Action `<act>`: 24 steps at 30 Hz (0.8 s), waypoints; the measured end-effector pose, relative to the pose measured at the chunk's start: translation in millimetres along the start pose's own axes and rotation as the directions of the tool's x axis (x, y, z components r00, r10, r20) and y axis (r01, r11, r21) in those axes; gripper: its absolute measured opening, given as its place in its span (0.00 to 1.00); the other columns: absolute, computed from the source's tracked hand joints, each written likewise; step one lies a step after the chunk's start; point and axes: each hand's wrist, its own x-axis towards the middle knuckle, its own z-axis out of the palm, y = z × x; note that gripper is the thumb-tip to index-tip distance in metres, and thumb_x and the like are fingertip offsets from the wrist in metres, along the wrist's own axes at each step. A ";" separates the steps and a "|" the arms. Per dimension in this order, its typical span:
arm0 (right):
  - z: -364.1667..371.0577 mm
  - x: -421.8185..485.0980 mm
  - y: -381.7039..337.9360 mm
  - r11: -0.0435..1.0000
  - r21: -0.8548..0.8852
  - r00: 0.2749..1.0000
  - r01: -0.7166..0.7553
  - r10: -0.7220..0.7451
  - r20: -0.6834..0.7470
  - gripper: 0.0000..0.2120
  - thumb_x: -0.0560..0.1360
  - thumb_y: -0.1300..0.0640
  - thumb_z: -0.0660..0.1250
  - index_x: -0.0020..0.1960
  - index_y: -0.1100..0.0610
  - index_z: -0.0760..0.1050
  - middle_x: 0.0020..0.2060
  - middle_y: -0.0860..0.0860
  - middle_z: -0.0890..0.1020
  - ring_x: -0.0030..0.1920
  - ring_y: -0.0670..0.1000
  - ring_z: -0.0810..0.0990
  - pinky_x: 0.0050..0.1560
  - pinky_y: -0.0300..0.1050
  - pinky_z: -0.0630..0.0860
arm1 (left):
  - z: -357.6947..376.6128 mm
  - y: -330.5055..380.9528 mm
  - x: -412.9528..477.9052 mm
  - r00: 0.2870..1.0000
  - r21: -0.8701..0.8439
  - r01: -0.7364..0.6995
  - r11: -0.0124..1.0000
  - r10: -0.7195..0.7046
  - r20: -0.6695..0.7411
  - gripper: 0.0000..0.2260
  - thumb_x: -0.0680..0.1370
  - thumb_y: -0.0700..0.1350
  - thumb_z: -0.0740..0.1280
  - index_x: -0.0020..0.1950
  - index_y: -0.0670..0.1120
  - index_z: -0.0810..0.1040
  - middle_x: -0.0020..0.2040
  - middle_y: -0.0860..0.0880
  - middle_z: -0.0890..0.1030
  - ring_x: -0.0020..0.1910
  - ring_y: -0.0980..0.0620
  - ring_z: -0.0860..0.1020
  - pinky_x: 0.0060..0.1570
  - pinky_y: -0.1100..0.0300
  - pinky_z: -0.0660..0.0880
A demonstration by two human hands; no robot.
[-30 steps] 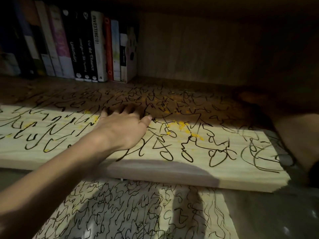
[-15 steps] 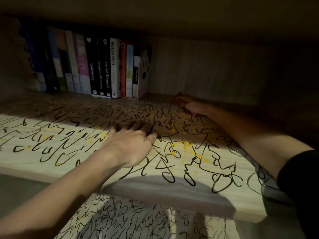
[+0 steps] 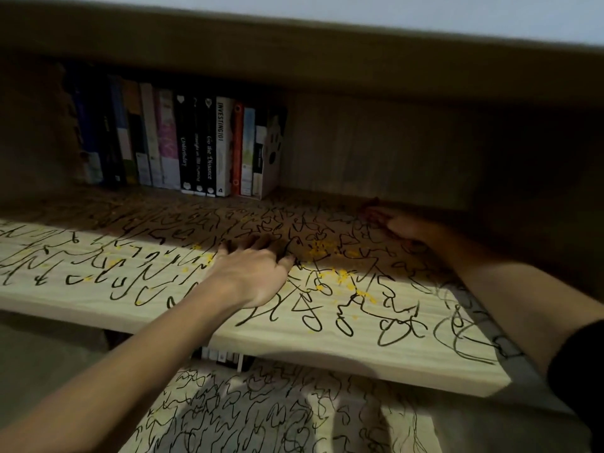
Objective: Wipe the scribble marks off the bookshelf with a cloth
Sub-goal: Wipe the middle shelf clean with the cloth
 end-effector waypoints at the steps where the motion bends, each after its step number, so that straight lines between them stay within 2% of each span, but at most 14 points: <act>1: 6.3 -3.3 -5.6 0.999 -0.035 1.000 0.021 -0.021 0.004 0.20 0.84 0.58 0.50 0.74 0.50 0.63 0.71 0.51 0.67 0.66 0.53 0.71 0.63 0.45 0.67 | 0.5 -0.3 0.3 1.000 0.001 0.004 1.000 -0.004 0.003 0.24 0.83 0.57 0.44 0.77 0.52 0.59 0.78 0.50 0.56 0.77 0.47 0.55 0.73 0.44 0.43; 3: 15.9 -16.8 -26.9 0.998 -0.011 0.998 0.068 -0.068 -0.005 0.20 0.84 0.57 0.51 0.75 0.50 0.61 0.72 0.51 0.66 0.60 0.50 0.74 0.60 0.41 0.69 | 0.8 0.4 1.2 1.000 0.006 0.011 1.000 -0.011 0.013 0.24 0.83 0.57 0.44 0.76 0.51 0.62 0.77 0.49 0.61 0.75 0.46 0.58 0.73 0.44 0.46; 5: 24.9 -35.9 -51.6 0.985 0.039 0.985 0.170 -0.170 -0.005 0.20 0.83 0.60 0.54 0.74 0.51 0.64 0.70 0.50 0.70 0.63 0.50 0.74 0.59 0.38 0.69 | 1.8 -1.8 1.3 1.000 0.013 0.022 1.000 -0.022 0.016 0.24 0.83 0.57 0.44 0.75 0.51 0.64 0.75 0.48 0.64 0.74 0.46 0.61 0.73 0.44 0.48; 6: 28.9 -47.8 -59.1 0.974 0.051 0.976 0.219 -0.220 0.003 0.20 0.82 0.63 0.55 0.72 0.51 0.66 0.67 0.47 0.72 0.62 0.45 0.75 0.55 0.33 0.70 | 0.8 -1.6 0.9 1.000 0.011 0.022 1.000 -0.022 0.018 0.24 0.83 0.57 0.43 0.75 0.51 0.64 0.75 0.48 0.65 0.74 0.46 0.61 0.73 0.44 0.48; 8: 30.2 -74.7 -68.2 0.965 0.091 0.967 0.245 -0.250 0.041 0.24 0.80 0.69 0.54 0.70 0.49 0.69 0.55 0.41 0.76 0.42 0.34 0.80 0.35 0.29 0.73 | -0.8 -0.7 0.1 1.000 0.019 0.018 1.000 -0.019 0.018 0.23 0.83 0.56 0.43 0.75 0.52 0.63 0.75 0.48 0.65 0.73 0.46 0.61 0.73 0.43 0.48; 9: 26.7 -84.4 -70.2 0.962 0.120 0.965 0.246 -0.255 0.067 0.26 0.79 0.71 0.53 0.70 0.48 0.69 0.49 0.41 0.76 0.32 0.36 0.79 0.28 0.32 0.72 | -1.4 -0.6 0.6 1.000 0.018 0.022 1.000 -0.022 0.013 0.23 0.83 0.57 0.43 0.75 0.52 0.63 0.75 0.47 0.65 0.73 0.46 0.62 0.73 0.43 0.49; 11: 8.6 -95.7 -61.5 0.970 0.112 0.975 0.217 -0.221 0.024 0.28 0.79 0.72 0.52 0.70 0.48 0.69 0.46 0.46 0.77 0.26 0.41 0.78 0.23 0.34 0.72 | -2.0 1.0 0.2 0.999 0.002 0.034 0.999 -0.034 0.008 0.24 0.83 0.57 0.44 0.74 0.50 0.65 0.74 0.46 0.66 0.73 0.45 0.62 0.72 0.44 0.50; 13: -17.9 -101.1 -35.8 0.985 0.129 0.986 0.112 -0.094 -0.140 0.27 0.79 0.72 0.52 0.70 0.50 0.69 0.54 0.52 0.78 0.29 0.44 0.79 0.24 0.34 0.73 | 0.2 -0.4 0.4 0.999 -0.013 0.045 0.999 -0.045 0.006 0.25 0.83 0.58 0.44 0.72 0.48 0.67 0.73 0.45 0.67 0.72 0.45 0.64 0.72 0.44 0.50; 15: -41.5 -110.5 14.9 0.990 0.137 0.958 -0.043 0.079 -0.275 0.23 0.80 0.70 0.53 0.70 0.54 0.68 0.60 0.55 0.75 0.44 0.53 0.80 0.30 0.31 0.75 | 1.8 -1.7 1.2 0.999 -0.007 0.043 0.999 -0.043 0.005 0.25 0.83 0.58 0.44 0.72 0.48 0.67 0.73 0.45 0.68 0.72 0.44 0.64 0.71 0.44 0.51; 17: -50.2 -122.1 65.0 0.968 -0.006 0.934 -0.249 0.239 -0.266 0.15 0.82 0.63 0.54 0.65 0.54 0.71 0.66 0.59 0.73 0.62 0.60 0.74 0.55 0.39 0.75 | 1.5 -1.6 1.8 1.000 0.004 0.028 1.000 -0.028 0.000 0.24 0.83 0.57 0.44 0.72 0.48 0.67 0.72 0.46 0.68 0.71 0.44 0.65 0.71 0.44 0.52; 19: -41.6 -128.2 84.1 0.897 -0.206 0.911 -0.390 0.343 -0.232 0.14 0.83 0.59 0.53 0.63 0.51 0.72 0.68 0.59 0.71 0.67 0.59 0.70 0.68 0.50 0.65 | 0.9 -0.8 2.2 1.000 -0.006 0.017 1.000 -0.017 -0.010 0.23 0.83 0.57 0.44 0.72 0.48 0.67 0.72 0.46 0.68 0.71 0.45 0.65 0.71 0.44 0.52; 22: -16.1 -122.2 48.4 0.889 -0.292 0.928 -0.353 0.292 -0.233 0.19 0.83 0.56 0.52 0.72 0.50 0.66 0.73 0.54 0.64 0.71 0.57 0.64 0.72 0.53 0.60 | 1.4 -0.8 2.8 1.000 -0.017 0.023 1.000 -0.023 -0.014 0.24 0.83 0.57 0.44 0.71 0.47 0.68 0.71 0.45 0.69 0.71 0.44 0.65 0.71 0.44 0.53; 23: -7.2 -123.1 26.9 0.920 -0.262 0.948 -0.292 0.242 -0.207 0.19 0.83 0.57 0.51 0.73 0.49 0.65 0.73 0.55 0.65 0.68 0.57 0.69 0.69 0.52 0.66 | 1.5 -0.8 3.0 1.000 -0.020 0.025 0.999 -0.025 -0.010 0.24 0.83 0.57 0.44 0.70 0.47 0.68 0.71 0.45 0.69 0.71 0.44 0.65 0.71 0.44 0.53; 24: 2.2 -124.2 7.4 0.961 -0.166 0.967 -0.220 0.193 -0.167 0.20 0.83 0.59 0.51 0.73 0.49 0.65 0.70 0.56 0.69 0.58 0.56 0.76 0.58 0.49 0.75 | 1.7 -2.0 3.2 1.000 -0.021 0.027 0.999 -0.027 -0.012 0.24 0.83 0.57 0.44 0.70 0.47 0.69 0.71 0.45 0.70 0.71 0.44 0.65 0.71 0.44 0.52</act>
